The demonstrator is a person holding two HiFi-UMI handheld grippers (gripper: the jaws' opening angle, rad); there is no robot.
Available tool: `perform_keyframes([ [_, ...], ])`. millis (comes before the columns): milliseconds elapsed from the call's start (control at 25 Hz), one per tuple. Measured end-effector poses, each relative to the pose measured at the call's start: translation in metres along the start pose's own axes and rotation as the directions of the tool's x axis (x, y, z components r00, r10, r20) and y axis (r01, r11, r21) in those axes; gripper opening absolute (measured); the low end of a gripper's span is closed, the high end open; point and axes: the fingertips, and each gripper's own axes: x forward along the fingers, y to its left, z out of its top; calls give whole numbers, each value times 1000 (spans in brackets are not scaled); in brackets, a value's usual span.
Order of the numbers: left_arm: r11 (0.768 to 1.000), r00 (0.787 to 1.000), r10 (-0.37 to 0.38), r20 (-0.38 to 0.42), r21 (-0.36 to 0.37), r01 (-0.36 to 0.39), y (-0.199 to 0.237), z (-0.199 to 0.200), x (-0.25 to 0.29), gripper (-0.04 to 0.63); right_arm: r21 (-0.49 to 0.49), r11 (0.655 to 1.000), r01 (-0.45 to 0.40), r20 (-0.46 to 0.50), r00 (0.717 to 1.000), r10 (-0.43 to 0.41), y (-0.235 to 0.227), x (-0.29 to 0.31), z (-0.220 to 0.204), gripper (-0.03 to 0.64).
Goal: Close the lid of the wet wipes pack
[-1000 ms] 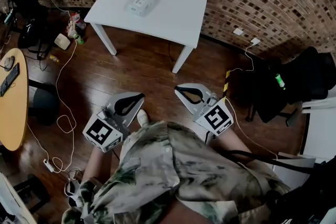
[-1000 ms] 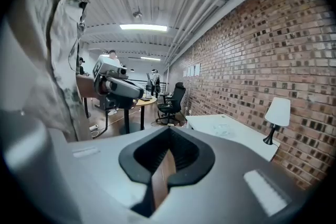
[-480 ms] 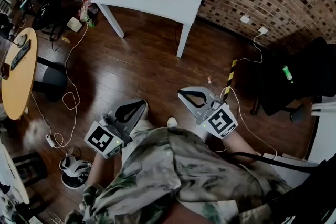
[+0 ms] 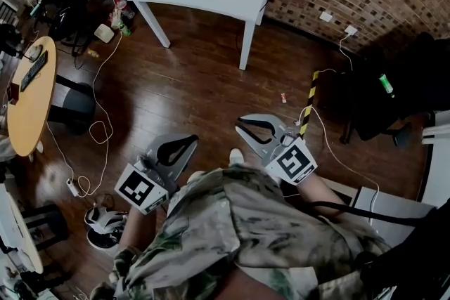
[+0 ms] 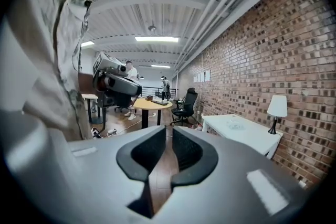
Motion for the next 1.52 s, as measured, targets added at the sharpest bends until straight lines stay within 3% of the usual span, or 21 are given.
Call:
perform_keyframes([
  [560,1000,999,-16,36,-12,17,-51,-39,-161,2,-27,999,21,36,999,-21,155,32,52,3],
  [840,997,996,-75,51,1,75,-73,-52,-212,2,-19,998,67,26,997,-67,220,32,59,3],
  [1160,991,989,-135,59,9,134,-90,-64,-238,2,7,995,103,9,995,-103,262,30,58,3],
  [1520,985,982,-173,73,25,171,-115,-62,-236,2,-37,995,90,6,996,-90,283,14,63,3],
])
